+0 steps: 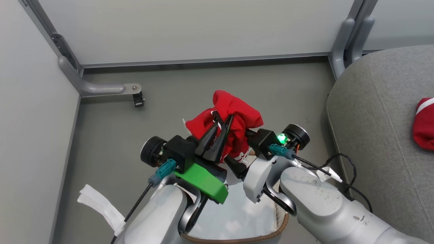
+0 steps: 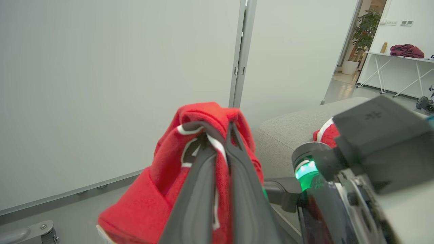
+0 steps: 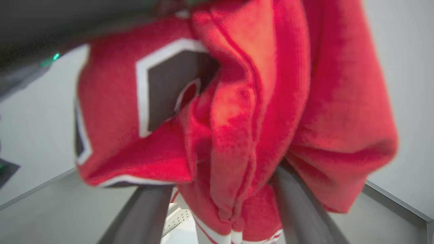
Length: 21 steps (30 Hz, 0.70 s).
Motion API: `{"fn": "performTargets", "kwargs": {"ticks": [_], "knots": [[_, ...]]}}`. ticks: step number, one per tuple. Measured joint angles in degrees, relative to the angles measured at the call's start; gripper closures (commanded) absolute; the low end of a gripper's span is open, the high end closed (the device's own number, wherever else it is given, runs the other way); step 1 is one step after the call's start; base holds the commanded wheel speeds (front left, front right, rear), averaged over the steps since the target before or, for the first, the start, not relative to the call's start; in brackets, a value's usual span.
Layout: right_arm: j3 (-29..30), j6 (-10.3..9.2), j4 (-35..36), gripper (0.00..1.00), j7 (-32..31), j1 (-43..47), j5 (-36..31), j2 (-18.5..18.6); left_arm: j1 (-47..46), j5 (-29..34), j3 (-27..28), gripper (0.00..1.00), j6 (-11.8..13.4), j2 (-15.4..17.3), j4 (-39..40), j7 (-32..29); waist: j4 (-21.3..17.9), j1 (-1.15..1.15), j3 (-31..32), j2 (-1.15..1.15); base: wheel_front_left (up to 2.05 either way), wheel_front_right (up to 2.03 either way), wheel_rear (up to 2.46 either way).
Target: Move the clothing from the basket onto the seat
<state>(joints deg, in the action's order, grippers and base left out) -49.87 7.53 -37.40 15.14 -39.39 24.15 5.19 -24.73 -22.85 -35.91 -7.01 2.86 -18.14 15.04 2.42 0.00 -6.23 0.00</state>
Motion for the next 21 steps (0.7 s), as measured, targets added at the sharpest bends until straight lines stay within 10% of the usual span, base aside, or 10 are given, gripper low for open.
{"fn": "performTargets", "kwargs": {"ticks": [6, 8, 19, 21], "knots": [[-1.45, 0.0, -2.82, 0.0, 0.0, -1.52, 1.2, -0.92, -0.76, -1.77, -2.29, 1.0, -0.04, 0.0, 1.22, 0.0, 1.02, 0.0, -0.45, 0.0, 0.0, 0.0, 0.0], [-1.31, 0.0, -3.74, 1.0, 0.0, -1.54, 2.08, -1.15, -0.86, -1.99, -2.75, 1.0, -0.04, 0.0, 1.29, 0.0, 1.44, 0.0, -0.62, 0.0, 0.0, 0.0, 0.0], [2.69, 0.0, -0.2, 1.0, 0.0, 0.79, 1.23, -0.78, -1.08, -1.42, -0.25, 0.97, 0.97, -0.01, -0.56, 0.0, 1.14, 0.0, -1.23, 0.0, 0.0, 0.0, 0.0], [3.86, 0.0, 1.11, 1.0, 0.0, 2.04, 0.53, -0.3, -0.85, -0.81, 0.71, 0.24, 1.19, 0.0, -0.82, 0.0, 0.42, 0.0, -1.16, 0.0, 0.0, 0.0, 0.0]]}}
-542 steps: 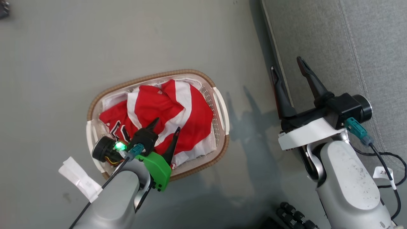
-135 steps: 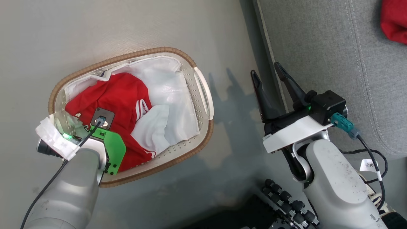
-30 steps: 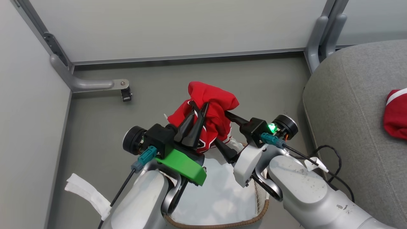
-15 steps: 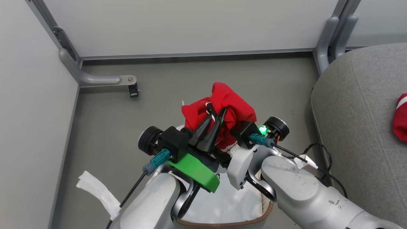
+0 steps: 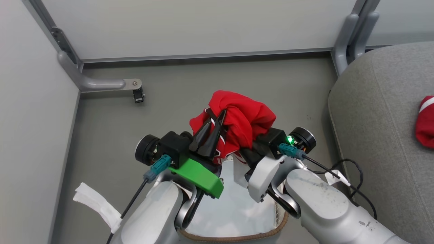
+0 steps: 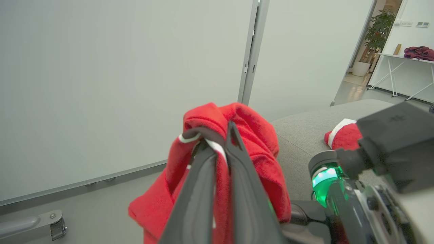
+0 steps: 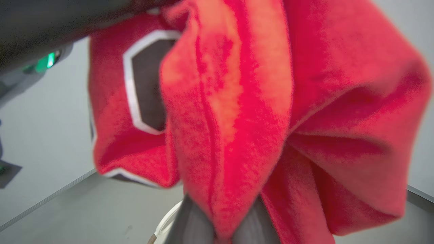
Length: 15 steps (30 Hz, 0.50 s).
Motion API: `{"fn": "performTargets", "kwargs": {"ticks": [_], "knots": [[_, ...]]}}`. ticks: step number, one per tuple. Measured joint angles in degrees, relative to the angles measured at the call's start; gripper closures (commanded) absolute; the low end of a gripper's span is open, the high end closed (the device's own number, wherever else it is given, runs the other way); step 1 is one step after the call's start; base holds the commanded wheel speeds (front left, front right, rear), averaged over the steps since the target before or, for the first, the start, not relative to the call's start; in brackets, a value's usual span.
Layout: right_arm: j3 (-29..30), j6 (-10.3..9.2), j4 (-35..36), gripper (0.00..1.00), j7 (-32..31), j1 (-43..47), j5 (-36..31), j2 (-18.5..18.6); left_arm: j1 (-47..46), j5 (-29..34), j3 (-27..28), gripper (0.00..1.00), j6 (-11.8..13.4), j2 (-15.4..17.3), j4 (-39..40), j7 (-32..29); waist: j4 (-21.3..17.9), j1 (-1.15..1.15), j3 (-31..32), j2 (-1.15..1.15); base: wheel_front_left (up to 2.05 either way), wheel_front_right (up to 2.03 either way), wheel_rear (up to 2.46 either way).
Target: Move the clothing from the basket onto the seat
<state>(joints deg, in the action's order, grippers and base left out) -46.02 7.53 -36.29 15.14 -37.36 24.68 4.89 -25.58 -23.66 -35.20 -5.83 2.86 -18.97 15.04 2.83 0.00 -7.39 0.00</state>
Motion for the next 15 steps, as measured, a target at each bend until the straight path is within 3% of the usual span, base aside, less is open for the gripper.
{"fn": "performTargets", "kwargs": {"ticks": [1, 15], "knots": [[0.85, 0.0, 0.87, 1.0, 0.0, 0.71, -0.36, 0.25, 0.23, 0.1, 0.31, 0.0, 0.04, 0.0, -0.35, 0.08, -0.46, 0.0, 0.04, 0.0, 0.0, 0.0, 0.0], [13.85, 0.0, 13.88, 1.0, 0.0, 9.6, -6.78, 1.67, 4.32, 6.37, 6.36, 0.0, -0.73, 0.11, -3.34, 0.09, -11.62, 0.0, 0.1, 0.0, 0.0, 0.0, 0.0]]}}
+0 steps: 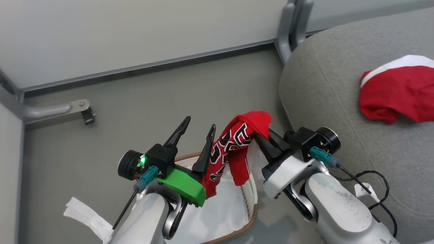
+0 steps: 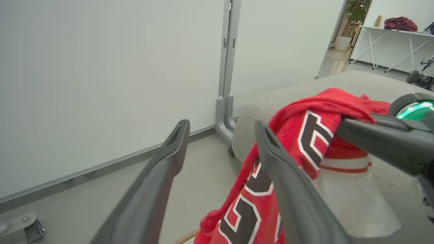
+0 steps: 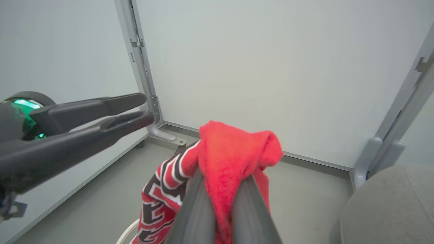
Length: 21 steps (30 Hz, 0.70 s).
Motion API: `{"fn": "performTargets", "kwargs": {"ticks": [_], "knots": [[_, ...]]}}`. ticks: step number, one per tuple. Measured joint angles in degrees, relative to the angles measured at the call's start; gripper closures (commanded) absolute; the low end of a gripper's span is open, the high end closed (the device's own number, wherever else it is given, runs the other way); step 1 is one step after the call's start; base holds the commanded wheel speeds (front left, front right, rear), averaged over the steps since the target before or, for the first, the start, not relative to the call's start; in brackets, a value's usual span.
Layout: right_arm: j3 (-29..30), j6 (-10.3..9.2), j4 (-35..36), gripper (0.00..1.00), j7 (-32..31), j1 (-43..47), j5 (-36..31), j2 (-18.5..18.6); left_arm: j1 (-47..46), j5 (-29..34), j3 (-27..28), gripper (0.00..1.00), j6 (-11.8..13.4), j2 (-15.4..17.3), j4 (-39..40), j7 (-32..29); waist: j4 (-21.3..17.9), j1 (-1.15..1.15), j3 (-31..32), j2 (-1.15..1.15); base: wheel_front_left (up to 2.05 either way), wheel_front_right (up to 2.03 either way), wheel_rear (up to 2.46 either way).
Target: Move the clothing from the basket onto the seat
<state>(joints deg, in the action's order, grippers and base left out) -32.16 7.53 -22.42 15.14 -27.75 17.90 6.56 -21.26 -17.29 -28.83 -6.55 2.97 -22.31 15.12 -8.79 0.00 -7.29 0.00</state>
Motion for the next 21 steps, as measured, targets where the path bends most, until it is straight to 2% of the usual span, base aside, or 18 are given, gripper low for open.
{"fn": "performTargets", "kwargs": {"ticks": [14, 21], "knots": [[7.2, 0.0, 5.53, 1.0, 0.0, 5.73, -1.52, 0.21, 2.53, 2.26, 1.29, 0.0, -0.71, -0.12, 1.13, 0.0, -15.76, 0.0, -0.35, 0.0, 0.0, 0.0, 0.0], [11.47, 0.0, 8.12, 1.0, 0.0, 7.21, -3.05, 1.08, 2.05, 1.37, -3.58, 0.0, -0.77, -0.21, 2.31, 0.0, -21.45, 0.0, -1.6, 0.0, 0.0, 0.0, 0.0]]}}
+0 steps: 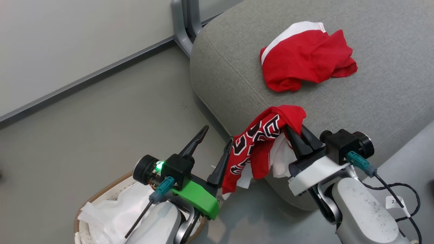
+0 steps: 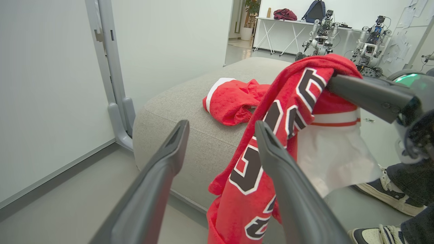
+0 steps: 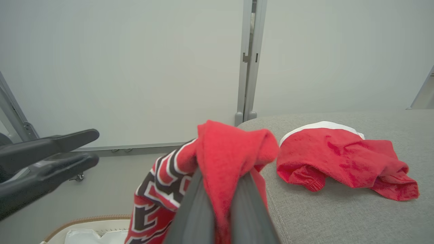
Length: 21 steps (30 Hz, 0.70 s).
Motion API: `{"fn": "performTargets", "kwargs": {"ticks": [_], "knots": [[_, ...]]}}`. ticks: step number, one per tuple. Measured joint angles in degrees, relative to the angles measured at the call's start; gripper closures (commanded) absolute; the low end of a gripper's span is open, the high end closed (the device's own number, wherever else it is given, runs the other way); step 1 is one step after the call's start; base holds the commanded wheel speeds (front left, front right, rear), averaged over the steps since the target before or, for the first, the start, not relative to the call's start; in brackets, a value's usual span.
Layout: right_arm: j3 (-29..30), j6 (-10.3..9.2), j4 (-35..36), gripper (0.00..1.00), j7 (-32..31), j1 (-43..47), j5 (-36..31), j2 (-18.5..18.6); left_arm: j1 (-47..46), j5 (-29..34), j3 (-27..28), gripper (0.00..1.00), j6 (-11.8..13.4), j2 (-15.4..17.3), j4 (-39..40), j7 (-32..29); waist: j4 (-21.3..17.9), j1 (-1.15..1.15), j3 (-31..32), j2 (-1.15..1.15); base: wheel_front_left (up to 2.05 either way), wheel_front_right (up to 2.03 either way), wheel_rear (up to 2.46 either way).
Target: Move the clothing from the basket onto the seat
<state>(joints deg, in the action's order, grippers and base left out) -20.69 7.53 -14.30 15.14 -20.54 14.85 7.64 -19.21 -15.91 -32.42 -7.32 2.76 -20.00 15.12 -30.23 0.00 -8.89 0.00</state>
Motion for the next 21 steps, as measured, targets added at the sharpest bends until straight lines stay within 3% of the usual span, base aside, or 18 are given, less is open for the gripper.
{"fn": "performTargets", "kwargs": {"ticks": [7, 12, 21], "knots": [[2.61, 0.0, 1.13, 1.0, 0.0, -0.69, -2.43, 2.08, -1.31, -0.98, -1.77, 0.0, 0.0, 1.76, 0.16, 0.0, -1.31, 0.0, -2.99, 0.0, 0.0, 0.0, 0.0], [3.6, 0.0, 0.63, 1.0, -0.01, -7.32, -4.47, 5.42, -1.3, -1.15, -1.71, 0.0, 0.0, 3.01, 0.01, 0.0, -1.58, 0.0, -5.01, 0.0, 0.0, 0.0, 0.0], [7.67, 0.0, -7.53, 1.0, -0.01, -26.57, -9.88, 16.72, -1.2, -0.6, -0.93, 0.0, -0.01, 5.76, 0.79, 0.0, -1.1, 0.0, -9.24, 0.0, 0.0, 0.0, 0.0]]}}
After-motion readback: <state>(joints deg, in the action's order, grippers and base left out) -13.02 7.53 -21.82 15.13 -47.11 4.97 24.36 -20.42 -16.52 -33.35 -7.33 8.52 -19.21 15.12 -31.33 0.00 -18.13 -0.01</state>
